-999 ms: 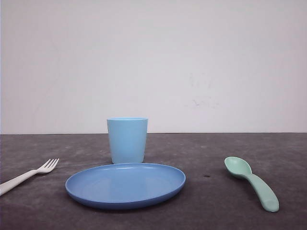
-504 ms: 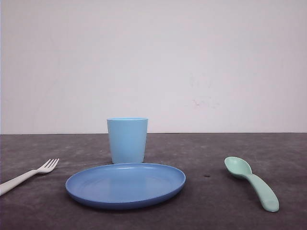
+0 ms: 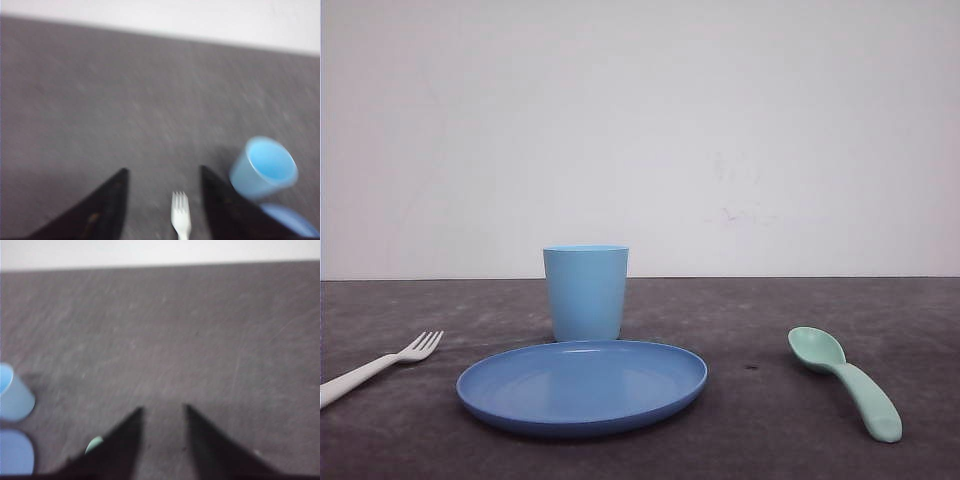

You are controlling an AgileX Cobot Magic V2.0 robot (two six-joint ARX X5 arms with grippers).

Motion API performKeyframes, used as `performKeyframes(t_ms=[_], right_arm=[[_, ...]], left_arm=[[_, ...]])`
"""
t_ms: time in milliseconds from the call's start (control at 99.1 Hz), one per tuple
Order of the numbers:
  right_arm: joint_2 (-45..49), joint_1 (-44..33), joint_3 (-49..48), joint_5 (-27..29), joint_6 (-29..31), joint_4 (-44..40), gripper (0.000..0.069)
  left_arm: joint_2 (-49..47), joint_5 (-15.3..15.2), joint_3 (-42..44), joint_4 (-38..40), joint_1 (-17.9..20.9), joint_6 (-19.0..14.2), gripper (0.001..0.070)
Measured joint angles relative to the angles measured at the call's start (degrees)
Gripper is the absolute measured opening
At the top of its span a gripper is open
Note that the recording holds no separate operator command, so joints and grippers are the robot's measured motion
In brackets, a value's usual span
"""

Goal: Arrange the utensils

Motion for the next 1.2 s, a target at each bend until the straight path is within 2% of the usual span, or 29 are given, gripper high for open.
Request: performKeyframes(t_ms=[71,171,353,565,938,1009,1140,1200], right_arm=[[1.2,0.7,0.0,0.0,0.0,-0.6,0.0401],[2.4,1.4,0.0,0.0,-0.2,-0.8,0.0422],[3.4,2.6,0.0,0.0,-0.2,-0.8,0.0426],[3.8,3.7,0.0,0.0,-0.2,-0.8,0.0426],[3.8,5.1,0.0,0.0,0.2,-2.2,0.0426],[3.8,5.6,0.0,0.0,0.2,-2.3,0.0426],[3.8,6.0,0.0,0.0,0.3,-2.3,0.0426],[3.8,6.3,0.0,0.0,0.3,-2.3,0.0426]], left_arm=[[2.3,0.3,0.0,-1.4,-1.5,-0.1,0.0359],[6.2,0.3,0.0,-3.1,-4.0,-0.9,0.0348],[15.7,0.3,0.0,-5.4,-8.4,-2.1,0.0343],[27.6,-0.3,0.0,-4.7,-12.9,-3.1,0.0343],[42.2,-3.4,0.0,1.1,-16.5,-4.0,0.0341],[43.2,-3.9,0.0,1.9,-16.8,-4.0,0.0296],[44.2,-4.5,0.0,3.4,-17.0,-4.8,0.0091],[44.5,-4.5,0.0,4.0,-17.0,-5.1,0.0042]])
